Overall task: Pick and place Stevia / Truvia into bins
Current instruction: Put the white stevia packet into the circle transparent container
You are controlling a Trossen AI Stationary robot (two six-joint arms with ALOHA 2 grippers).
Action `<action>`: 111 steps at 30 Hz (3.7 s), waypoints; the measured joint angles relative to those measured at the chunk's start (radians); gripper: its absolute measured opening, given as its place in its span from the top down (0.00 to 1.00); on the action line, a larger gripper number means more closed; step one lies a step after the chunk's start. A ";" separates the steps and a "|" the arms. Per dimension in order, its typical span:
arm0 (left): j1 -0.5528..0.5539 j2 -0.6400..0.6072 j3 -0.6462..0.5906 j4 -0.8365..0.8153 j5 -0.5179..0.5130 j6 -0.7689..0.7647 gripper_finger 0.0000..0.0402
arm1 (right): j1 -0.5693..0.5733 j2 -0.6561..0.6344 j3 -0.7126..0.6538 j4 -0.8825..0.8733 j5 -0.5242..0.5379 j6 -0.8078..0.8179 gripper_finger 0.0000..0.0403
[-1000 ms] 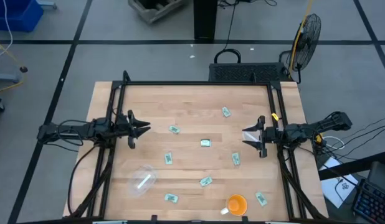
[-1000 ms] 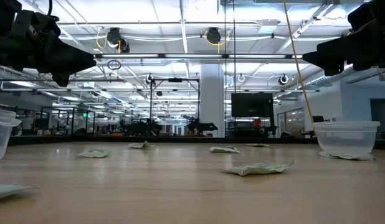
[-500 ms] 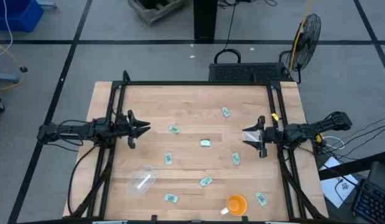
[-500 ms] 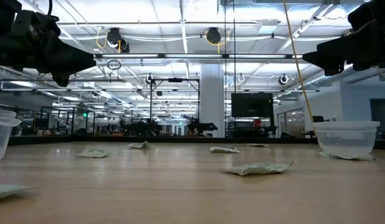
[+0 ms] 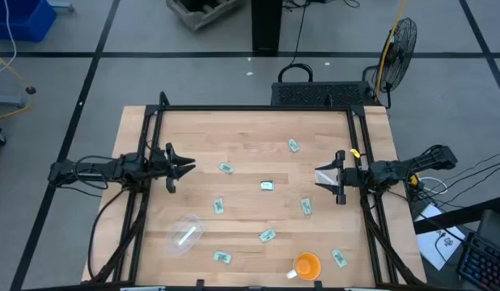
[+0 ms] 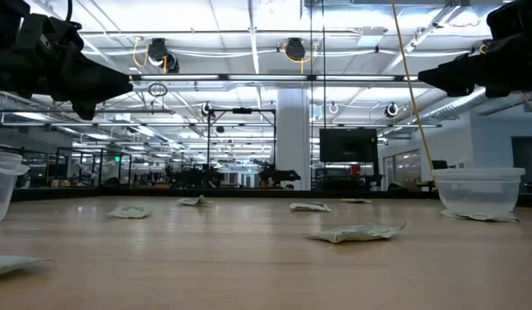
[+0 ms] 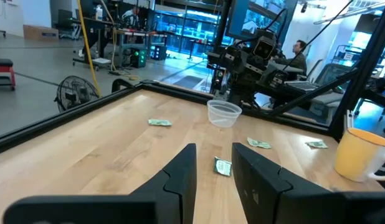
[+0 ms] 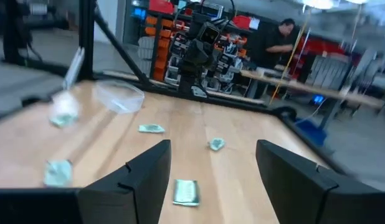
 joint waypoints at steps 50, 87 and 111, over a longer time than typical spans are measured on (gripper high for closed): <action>0.000 0.000 0.000 0.125 -0.140 0.162 0.74 | 0.000 0.000 0.000 0.148 -0.002 0.340 0.43; 0.000 0.000 0.000 0.110 -0.139 0.028 0.74 | 0.203 0.670 0.628 -0.210 0.023 0.289 0.43; 0.000 0.043 0.001 -0.001 -0.131 -0.160 0.74 | 0.583 1.062 0.709 -0.699 -0.473 1.817 0.51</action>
